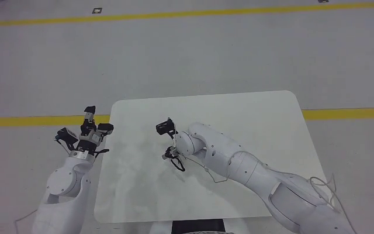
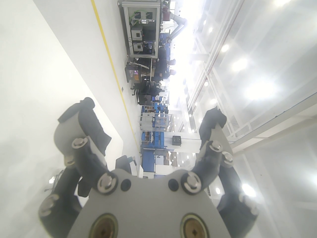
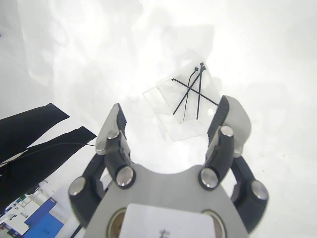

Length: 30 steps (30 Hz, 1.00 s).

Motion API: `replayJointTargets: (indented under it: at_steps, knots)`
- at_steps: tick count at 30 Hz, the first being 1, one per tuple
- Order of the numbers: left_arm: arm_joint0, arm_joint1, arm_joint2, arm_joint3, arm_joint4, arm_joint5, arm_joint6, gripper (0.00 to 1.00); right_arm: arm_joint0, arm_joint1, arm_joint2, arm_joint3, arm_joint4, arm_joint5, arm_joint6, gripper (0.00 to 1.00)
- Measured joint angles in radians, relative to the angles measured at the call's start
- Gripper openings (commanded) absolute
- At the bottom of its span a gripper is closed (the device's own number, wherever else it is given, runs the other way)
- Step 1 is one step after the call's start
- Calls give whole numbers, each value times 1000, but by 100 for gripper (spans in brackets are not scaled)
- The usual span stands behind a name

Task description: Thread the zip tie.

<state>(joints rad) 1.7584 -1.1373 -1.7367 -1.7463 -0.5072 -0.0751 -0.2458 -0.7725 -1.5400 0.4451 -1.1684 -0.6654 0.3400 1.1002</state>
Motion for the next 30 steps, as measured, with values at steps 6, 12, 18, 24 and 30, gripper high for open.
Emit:
replayJointTargets:
  at_steps: [6, 12, 18, 24, 30]
  knots:
    - [0, 0, 0, 0, 0, 0, 0, 100, -6, -4, 5, -1, -29, 0, 14, 19]
    - [0, 0, 0, 0, 0, 0, 0, 100, -10, -15, 4, 26, -49, -1, 15, 19]
    - [0, 0, 0, 0, 0, 0, 0, 100, -11, -31, -5, 71, -65, -8, 0, 21]
    - [0, 0, 0, 0, 0, 0, 0, 100, -7, -54, -18, 127, -75, -10, -11, 19]
    - [0, 0, 0, 0, 0, 0, 0, 100, -3, -74, -22, 170, -80, -14, -15, 19]
